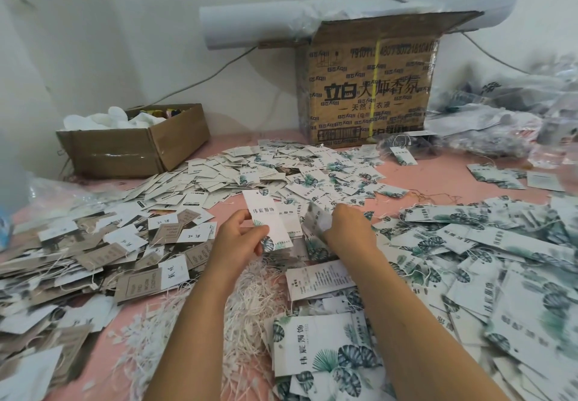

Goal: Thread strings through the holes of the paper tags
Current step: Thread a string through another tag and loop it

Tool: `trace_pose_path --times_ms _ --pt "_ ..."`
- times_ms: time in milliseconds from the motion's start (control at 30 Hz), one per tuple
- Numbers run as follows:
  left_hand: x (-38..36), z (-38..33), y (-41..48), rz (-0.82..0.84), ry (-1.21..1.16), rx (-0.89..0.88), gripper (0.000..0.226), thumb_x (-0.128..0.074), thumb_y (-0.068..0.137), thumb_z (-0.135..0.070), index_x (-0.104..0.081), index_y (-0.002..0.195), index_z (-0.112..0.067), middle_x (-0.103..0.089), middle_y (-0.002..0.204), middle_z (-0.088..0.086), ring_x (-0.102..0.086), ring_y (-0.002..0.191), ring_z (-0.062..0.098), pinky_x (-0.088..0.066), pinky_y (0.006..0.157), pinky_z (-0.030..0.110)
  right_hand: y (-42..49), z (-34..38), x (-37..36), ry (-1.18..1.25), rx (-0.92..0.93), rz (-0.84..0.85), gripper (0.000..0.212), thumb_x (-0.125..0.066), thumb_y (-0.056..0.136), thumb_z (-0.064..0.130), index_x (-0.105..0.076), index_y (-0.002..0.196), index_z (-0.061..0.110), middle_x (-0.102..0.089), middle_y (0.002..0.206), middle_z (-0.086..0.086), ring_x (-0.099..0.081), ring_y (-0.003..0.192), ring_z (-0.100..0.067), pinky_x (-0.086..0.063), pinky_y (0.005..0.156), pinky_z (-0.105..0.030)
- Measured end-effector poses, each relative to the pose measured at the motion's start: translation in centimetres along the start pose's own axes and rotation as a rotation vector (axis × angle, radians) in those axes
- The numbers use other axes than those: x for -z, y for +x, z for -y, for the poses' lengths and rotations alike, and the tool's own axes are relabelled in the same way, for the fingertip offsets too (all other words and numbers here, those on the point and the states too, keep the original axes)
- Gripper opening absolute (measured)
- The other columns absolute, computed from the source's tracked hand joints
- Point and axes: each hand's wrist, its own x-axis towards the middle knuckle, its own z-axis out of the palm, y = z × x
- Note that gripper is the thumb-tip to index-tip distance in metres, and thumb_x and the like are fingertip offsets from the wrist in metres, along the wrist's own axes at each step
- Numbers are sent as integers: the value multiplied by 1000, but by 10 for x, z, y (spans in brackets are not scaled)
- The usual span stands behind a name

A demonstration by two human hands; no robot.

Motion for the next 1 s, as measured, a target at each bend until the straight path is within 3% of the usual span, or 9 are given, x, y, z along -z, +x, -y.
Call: trace_pose_path --times_ms 167,300,367,467,633,700,767,833,1000 --pt "-1 0 1 44 -5 16 15 -57 90 -9 -59 96 -23 -54 44 -7 -46 39 1 -34 39 11 4 3 11 292 74 -149 14 -55 90 23 -48 93 12 -46 72 4 -49 66 -15 -33 52 -26" --pt "-2 -1 0 76 -29 8 11 -58 91 -12 -60 97 -21 -59 48 -8 -47 41 1 -34 40 12 -2 15 15 731 180 13 21 -66 84 19 -53 69 11 -50 53 6 -38 38 -2 -28 34 -16" --pt "-2 -2 -1 102 -49 0 12 -58 91 -11 -60 98 -21 -62 53 -8 -48 43 1 -34 41 13 -5 18 12 721 197 115 25 -67 84 22 -55 65 11 -50 42 11 -35 28 2 -25 31 -12" --pt "-3 -2 -2 135 -72 -15 14 -57 92 -11 -58 100 -22 -63 55 -8 -50 44 2 -35 42 12 -5 17 7 618 209 154 33 -67 84 32 -53 61 12 -48 47 7 -33 28 0 -25 32 -13" --pt "-3 -1 -2 248 -110 -19 14 -57 92 -14 -57 105 -19 -60 55 -4 -51 47 6 -36 44 15 -7 19 8 645 248 312 35 -70 81 36 -47 67 13 -46 62 -7 -40 48 -13 -23 38 -19" --pt "-1 1 -3 259 -95 11 10 -54 93 -22 -58 100 -16 -62 56 0 -49 46 8 -36 45 17 -8 19 11 638 268 329 40 -69 82 33 -42 60 15 -41 51 2 -37 42 -10 -24 41 -21" --pt "2 1 -2 193 -78 40 22 -50 94 -33 -58 89 -13 -65 59 2 -49 47 8 -36 48 20 -9 19 14 615 291 343 43 -69 82 32 -39 57 15 -33 44 10 -30 38 -7 -26 46 -24" --pt "5 2 0 69 -39 33 31 -50 93 -40 -59 82 -13 -64 63 1 -52 53 8 -37 55 24 -11 21 16 593 316 374 37 -68 83 33 -43 64 12 -31 53 3 -30 46 -13 -27 50 -27" --pt "7 2 4 -65 -84 -39 31 -56 92 -32 -64 84 -3 -64 84 18 -57 81 21 -44 78 34 -15 24 22 479 325 343 35 -63 87 33 -53 60 13 -41 50 4 -35 42 -11 -31 47 -24"
